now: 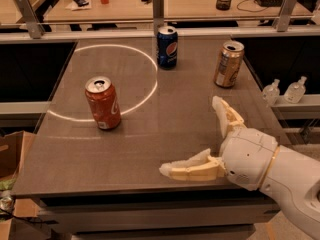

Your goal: Move coke can near pepsi can

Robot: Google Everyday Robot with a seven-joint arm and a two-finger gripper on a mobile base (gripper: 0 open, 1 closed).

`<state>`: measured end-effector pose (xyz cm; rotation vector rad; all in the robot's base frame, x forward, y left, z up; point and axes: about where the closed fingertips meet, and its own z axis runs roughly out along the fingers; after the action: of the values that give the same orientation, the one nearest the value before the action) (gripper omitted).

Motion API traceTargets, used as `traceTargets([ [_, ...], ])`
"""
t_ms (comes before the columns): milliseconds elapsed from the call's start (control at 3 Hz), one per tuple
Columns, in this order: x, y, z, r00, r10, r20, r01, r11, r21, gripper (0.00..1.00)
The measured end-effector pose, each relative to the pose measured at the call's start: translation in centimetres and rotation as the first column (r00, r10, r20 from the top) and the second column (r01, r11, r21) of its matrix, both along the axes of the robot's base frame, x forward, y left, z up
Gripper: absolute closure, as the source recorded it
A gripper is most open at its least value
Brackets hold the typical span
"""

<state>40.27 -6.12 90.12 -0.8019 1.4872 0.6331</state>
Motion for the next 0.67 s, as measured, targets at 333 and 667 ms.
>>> traceTargets([
  [333,1.4,3.0,0.0,0.9992,0.037,0.012,-0.037,0.999,-0.001,0.00],
  [667,5.0,9.5,-1.4,0.9985,0.046,-0.028,-0.045,0.998,0.047,0.00],
])
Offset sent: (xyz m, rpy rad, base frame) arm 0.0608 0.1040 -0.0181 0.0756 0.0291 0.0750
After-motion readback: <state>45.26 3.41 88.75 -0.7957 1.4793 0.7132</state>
